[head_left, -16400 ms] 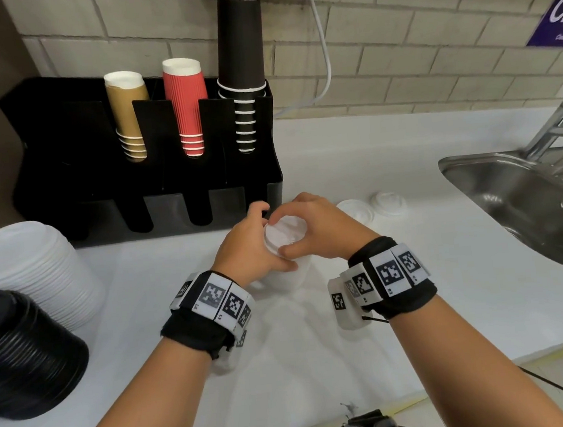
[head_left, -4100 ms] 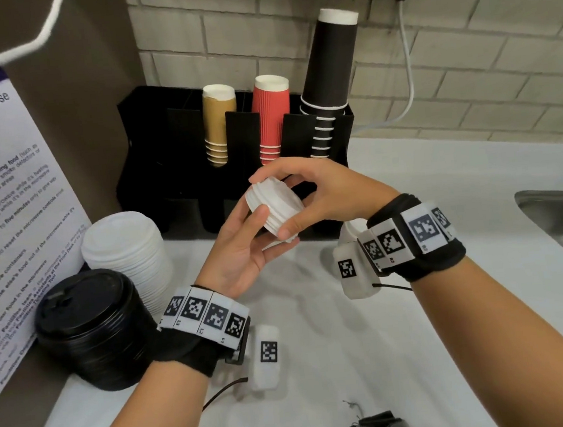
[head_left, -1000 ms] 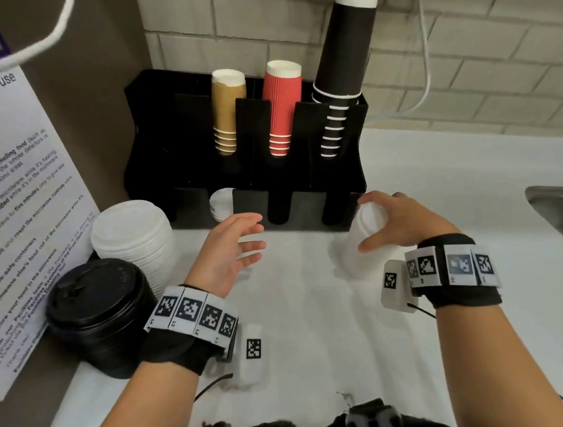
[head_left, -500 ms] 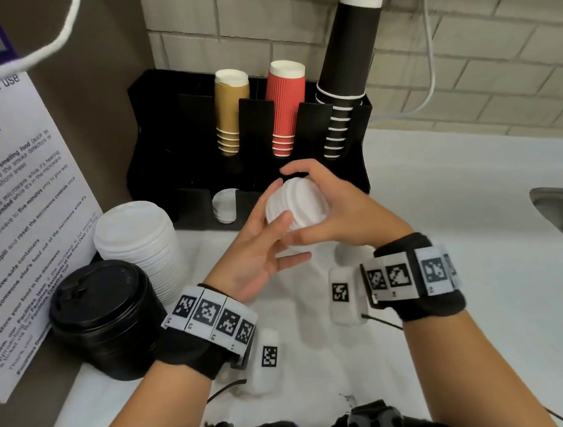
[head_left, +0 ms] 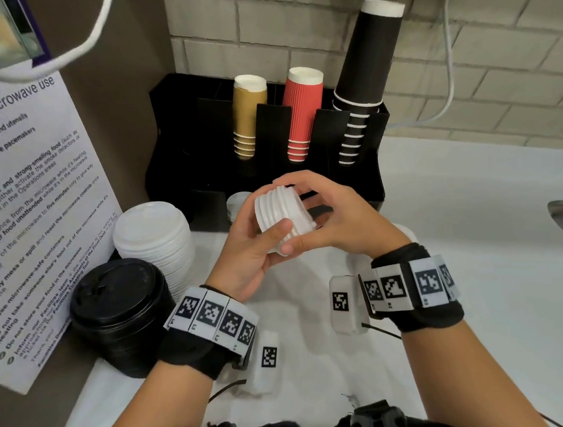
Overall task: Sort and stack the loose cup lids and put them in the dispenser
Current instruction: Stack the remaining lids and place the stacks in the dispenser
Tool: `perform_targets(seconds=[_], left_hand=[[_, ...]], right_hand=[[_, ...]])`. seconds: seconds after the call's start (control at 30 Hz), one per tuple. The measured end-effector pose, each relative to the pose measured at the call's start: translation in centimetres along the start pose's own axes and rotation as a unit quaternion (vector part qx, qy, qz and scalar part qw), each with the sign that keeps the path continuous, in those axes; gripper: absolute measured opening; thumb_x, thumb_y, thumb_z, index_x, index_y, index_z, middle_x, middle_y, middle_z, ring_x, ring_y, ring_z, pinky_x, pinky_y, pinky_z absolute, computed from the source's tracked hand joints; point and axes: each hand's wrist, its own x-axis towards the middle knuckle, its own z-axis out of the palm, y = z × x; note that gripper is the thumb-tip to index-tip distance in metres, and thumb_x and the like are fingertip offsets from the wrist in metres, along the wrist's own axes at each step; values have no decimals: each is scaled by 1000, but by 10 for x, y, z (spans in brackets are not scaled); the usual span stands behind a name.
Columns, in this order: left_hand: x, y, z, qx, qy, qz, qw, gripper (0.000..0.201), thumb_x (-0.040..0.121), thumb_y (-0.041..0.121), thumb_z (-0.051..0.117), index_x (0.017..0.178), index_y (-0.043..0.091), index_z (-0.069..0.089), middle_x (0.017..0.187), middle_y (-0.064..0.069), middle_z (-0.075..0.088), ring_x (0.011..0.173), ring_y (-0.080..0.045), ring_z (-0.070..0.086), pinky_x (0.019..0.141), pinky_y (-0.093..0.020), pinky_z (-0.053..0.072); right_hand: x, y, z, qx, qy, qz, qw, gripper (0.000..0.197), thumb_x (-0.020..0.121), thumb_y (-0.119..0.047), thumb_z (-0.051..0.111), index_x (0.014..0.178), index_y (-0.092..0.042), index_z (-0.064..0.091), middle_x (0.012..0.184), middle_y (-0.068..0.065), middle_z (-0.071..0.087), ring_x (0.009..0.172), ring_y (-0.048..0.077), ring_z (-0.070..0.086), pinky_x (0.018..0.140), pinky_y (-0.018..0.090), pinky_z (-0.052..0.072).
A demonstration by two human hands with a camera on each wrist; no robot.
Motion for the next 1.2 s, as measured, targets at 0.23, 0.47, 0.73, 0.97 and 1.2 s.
perform_targets(seconds=[0.23, 0.47, 0.73, 0.97, 1.2], left_hand=[[-1, 3, 5, 21, 19, 11, 1000, 99, 43, 59, 90, 127, 28, 50, 132, -11, 58, 119, -26, 60, 77, -39, 58], [-3, 4, 2, 25, 22, -2, 999, 85, 50, 40, 90, 123, 26, 50, 118, -5, 63, 106, -26, 67, 68, -34, 58], [-5, 6, 3, 35, 7, -4, 999, 96, 42, 56, 91, 125, 31, 50, 124, -7, 60, 108, -25, 66, 70, -35, 57], [-7, 9, 3, 61, -8, -4, 998, 94, 42, 59, 90, 124, 34, 52, 127, -9, 59, 114, -27, 62, 72, -36, 57], [-6, 7, 2, 34, 24, 2, 999, 100, 40, 57, 92, 127, 29, 51, 128, -14, 59, 112, -32, 64, 71, -37, 58]], right_hand=[[0, 4, 6, -20, 24, -5, 1000, 81, 58, -31, 90, 130, -28, 53, 124, -6, 55, 113, 13, 55, 88, 36, 55], [-4, 6, 1, 45, 6, 15, 999, 77, 66, -23, 87, 134, -25, 52, 130, -6, 54, 116, 16, 56, 82, 40, 58], [-6, 2, 3, 33, 16, 5, 999, 75, 63, -23, 88, 130, -25, 54, 126, -10, 55, 116, 13, 55, 82, 39, 58], [-6, -7, -2, 39, -20, 6, 999, 69, 64, -21, 87, 126, -24, 58, 123, -10, 59, 117, 11, 56, 83, 36, 58], [-3, -3, 7, 19, 2, 2, 1000, 73, 64, -21, 88, 130, -22, 54, 129, -4, 56, 122, 12, 53, 86, 39, 57]])
